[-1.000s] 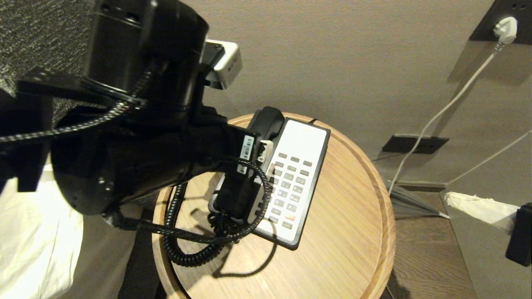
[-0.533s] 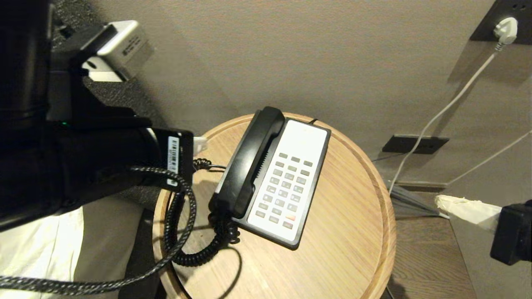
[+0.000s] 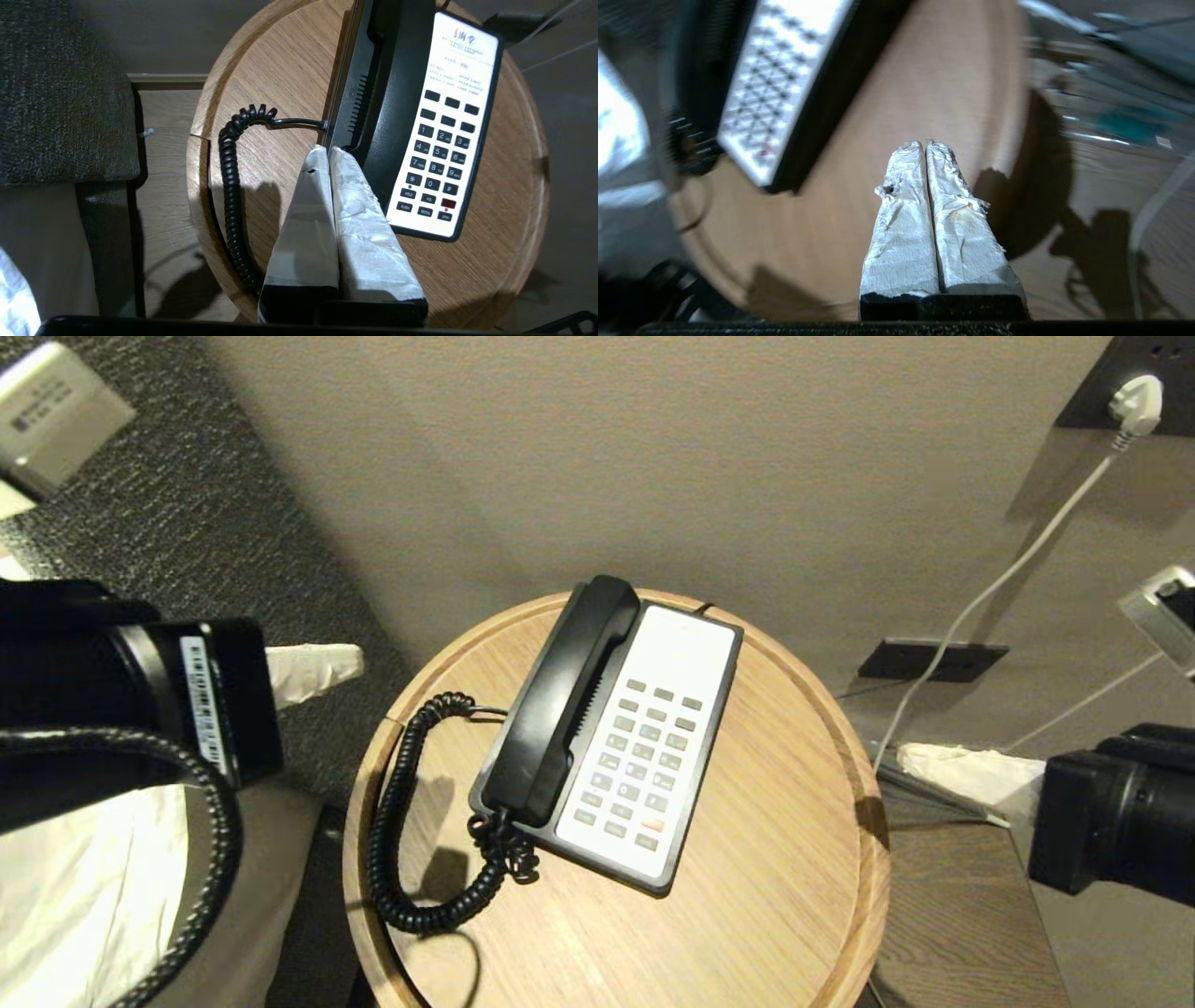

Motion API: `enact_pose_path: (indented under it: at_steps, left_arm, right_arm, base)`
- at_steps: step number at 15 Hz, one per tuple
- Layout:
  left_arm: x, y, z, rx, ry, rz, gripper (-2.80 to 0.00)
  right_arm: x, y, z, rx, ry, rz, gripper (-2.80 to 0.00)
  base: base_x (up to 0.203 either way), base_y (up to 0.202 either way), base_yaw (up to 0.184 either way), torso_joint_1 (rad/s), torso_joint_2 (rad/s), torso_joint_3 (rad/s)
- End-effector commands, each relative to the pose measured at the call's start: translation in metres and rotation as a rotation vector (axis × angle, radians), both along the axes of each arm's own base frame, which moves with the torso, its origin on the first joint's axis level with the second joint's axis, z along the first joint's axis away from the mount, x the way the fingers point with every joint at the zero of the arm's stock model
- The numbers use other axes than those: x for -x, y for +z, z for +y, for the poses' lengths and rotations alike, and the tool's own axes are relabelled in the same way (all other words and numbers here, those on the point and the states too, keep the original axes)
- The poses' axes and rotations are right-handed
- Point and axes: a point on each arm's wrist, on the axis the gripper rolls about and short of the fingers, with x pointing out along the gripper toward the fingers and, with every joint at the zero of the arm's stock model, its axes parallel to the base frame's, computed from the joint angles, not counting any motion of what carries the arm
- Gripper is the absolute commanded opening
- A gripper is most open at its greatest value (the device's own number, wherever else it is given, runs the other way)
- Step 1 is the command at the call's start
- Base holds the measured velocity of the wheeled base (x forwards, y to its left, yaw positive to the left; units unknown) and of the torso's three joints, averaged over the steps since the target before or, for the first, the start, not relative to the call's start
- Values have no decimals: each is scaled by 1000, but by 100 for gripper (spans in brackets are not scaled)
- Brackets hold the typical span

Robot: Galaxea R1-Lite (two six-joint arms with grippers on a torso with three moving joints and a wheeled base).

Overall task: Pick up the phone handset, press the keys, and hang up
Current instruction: End the call using the dial pad

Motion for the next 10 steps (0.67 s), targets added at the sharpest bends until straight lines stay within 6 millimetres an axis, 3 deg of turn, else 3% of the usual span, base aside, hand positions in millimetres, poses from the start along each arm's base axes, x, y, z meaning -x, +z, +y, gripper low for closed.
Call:
enact_pose_path:
  at_steps: [1, 5, 10]
  left_arm:
    - [13, 4, 17, 38, 7, -27, -280]
    - [25, 10, 34, 82, 12, -62, -280]
    - [35, 12, 48, 117, 15, -88, -280]
  right_arm:
    - [-9, -5, 30, 37, 76, 39, -280]
    - [-10, -8, 60, 45, 167, 76, -280]
    - [-18, -13, 83, 54, 229, 102, -280]
  base:
    - [0, 0, 0, 0, 0, 0]
    - [0, 0, 0, 0, 0, 0]
    - [0, 0, 0, 0, 0, 0]
